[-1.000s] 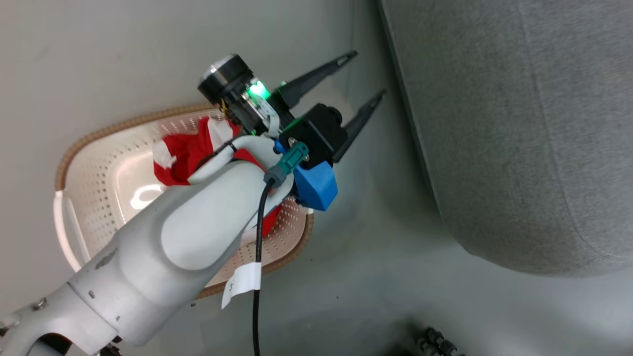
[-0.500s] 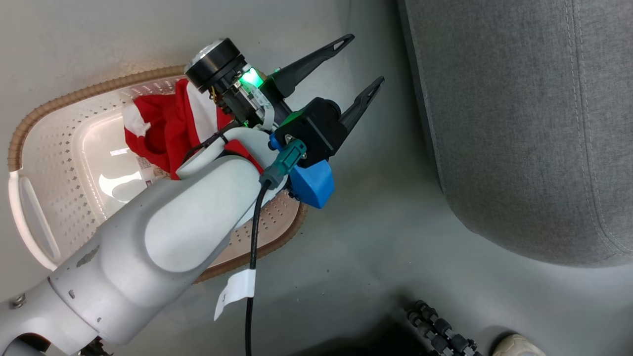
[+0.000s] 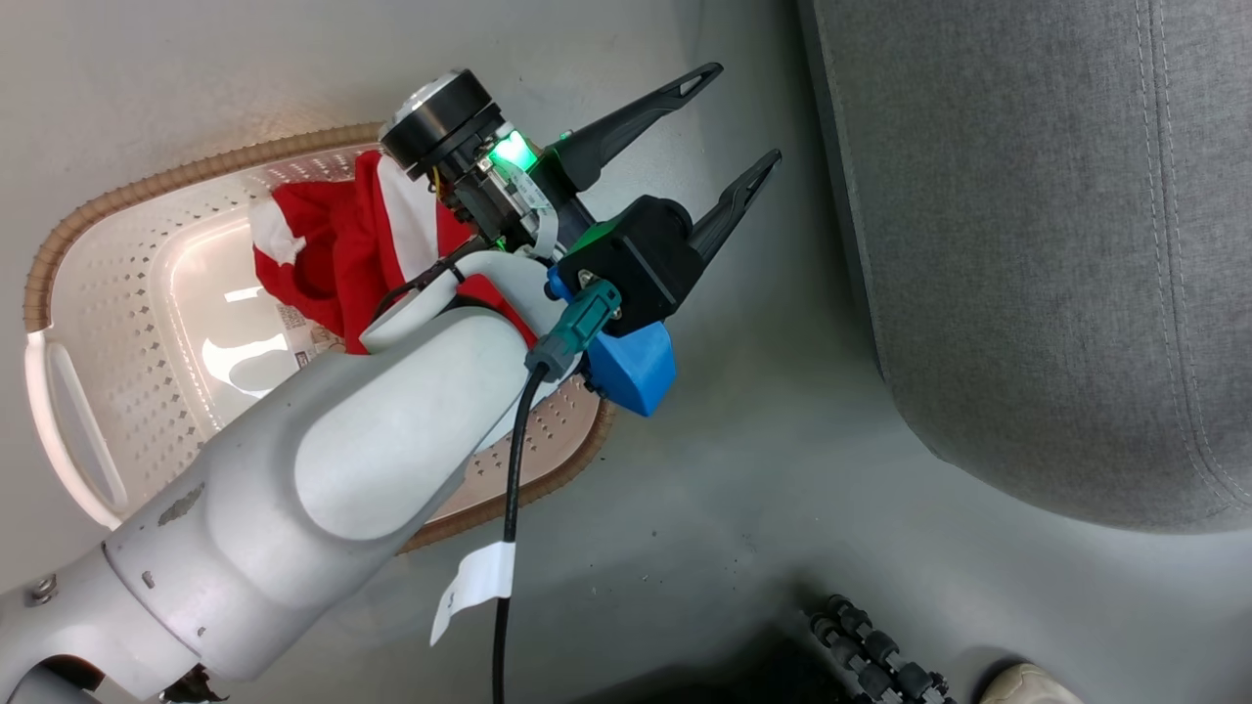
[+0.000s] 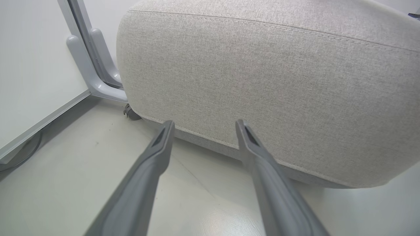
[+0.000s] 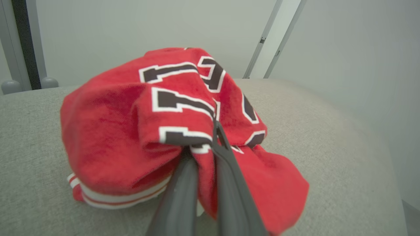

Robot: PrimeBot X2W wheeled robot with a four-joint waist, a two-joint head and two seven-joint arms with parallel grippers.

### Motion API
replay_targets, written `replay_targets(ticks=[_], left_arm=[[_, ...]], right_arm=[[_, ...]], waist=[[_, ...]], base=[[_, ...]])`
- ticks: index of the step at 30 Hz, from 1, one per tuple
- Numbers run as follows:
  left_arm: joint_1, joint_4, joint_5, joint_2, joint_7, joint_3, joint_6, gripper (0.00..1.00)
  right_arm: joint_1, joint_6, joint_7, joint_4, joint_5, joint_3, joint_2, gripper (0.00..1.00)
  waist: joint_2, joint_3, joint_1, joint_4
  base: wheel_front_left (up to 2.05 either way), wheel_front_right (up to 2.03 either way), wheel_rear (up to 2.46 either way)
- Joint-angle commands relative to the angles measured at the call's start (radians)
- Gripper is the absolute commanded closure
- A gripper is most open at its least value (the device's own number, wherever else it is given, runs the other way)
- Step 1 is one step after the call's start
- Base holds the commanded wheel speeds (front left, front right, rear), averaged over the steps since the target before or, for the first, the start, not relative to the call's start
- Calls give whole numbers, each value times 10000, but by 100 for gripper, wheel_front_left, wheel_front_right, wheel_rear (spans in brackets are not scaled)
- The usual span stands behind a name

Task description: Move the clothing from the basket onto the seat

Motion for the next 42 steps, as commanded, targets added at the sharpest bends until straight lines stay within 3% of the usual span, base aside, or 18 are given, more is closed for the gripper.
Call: replay_targets(ticks=[1, 5, 6, 8, 9, 17, 26, 33, 42], left_arm=[[-151, 13, -33, -5, -45, -23, 17, 0], [-142, 88, -85, -66, -133, -38, 76, 0], [-130, 104, -99, -77, -156, -33, 97, 0], [-63, 195, -130, -66, -255, -14, 127, 0], [-8, 249, -161, -68, -320, -9, 130, 0], [424, 776, -459, -379, -973, 19, 215, 0], [1166, 1159, -1003, -484, -1573, 852, 720, 0], [2318, 130, -865, -389, -1613, 2346, 1178, 0], [4178, -1068, -189, -687, -1617, 4765, 1287, 0]], right_arm=[[146, 1, -35, 73, -21, 2, 83, 100], [246, 1, -35, 239, -6, -45, 197, 100], [310, 1, -35, 230, -1, -41, 220, 78], [504, 1, -35, 127, -35, 4, 306, 6], [626, 1, -35, 57, -56, 42, 379, 0], [2420, 1, -36, -1097, -29, 522, 1009, 0], [4193, 1, -35, -3034, -340, 1535, 1807, 0], [4841, 1, -33, -3981, -457, 2957, 1972, 0], [5260, 1, -35, -4515, -460, 4533, 1955, 0]], waist=[[0, -17, -1, 14], [0, -116, -1, 87], [0, -171, -1, 100], [0, -319, -1, 86], [0, -422, -1, 71], [0, -1607, -1, 41], [0, -3234, -1, 390], [0, -4258, -1, 1092], [0, -5284, -1, 2092]], base=[[0, 0, 0], [0, 0, 0], [0, 0, 0], [0, 0, 0], [0, 0, 0], [0, 0, 0], [0, 0, 0], [0, 0, 0], [0, 0, 0]])
